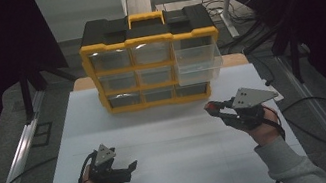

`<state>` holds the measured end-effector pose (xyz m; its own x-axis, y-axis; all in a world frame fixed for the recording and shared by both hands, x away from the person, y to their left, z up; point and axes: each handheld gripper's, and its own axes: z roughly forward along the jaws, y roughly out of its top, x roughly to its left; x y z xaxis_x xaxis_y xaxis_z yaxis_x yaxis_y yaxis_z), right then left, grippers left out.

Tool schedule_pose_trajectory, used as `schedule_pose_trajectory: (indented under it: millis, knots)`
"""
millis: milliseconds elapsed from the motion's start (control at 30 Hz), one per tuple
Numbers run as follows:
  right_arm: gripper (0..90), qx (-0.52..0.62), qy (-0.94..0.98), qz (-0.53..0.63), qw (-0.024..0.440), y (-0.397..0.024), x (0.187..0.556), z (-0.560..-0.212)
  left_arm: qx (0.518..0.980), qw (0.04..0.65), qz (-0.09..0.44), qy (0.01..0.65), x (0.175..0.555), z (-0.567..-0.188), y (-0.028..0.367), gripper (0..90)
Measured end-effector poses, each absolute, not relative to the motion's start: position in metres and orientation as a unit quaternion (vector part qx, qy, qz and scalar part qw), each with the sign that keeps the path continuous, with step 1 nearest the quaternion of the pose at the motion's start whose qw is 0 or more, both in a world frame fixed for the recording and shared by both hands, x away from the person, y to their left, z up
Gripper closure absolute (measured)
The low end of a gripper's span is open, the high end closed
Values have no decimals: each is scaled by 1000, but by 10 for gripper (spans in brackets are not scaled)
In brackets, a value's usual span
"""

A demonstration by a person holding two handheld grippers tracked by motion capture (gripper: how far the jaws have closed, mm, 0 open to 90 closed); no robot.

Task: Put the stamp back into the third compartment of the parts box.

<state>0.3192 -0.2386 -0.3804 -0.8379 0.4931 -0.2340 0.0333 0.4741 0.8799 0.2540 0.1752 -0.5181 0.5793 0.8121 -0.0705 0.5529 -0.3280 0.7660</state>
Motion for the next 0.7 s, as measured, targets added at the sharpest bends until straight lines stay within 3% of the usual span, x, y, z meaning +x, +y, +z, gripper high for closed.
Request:
schedule_pose_trajectory:
  millis: [700]
  knots:
    - [744,174,821,485,244,-243,326,-381,798,391,166,427,254,-518,175,68]
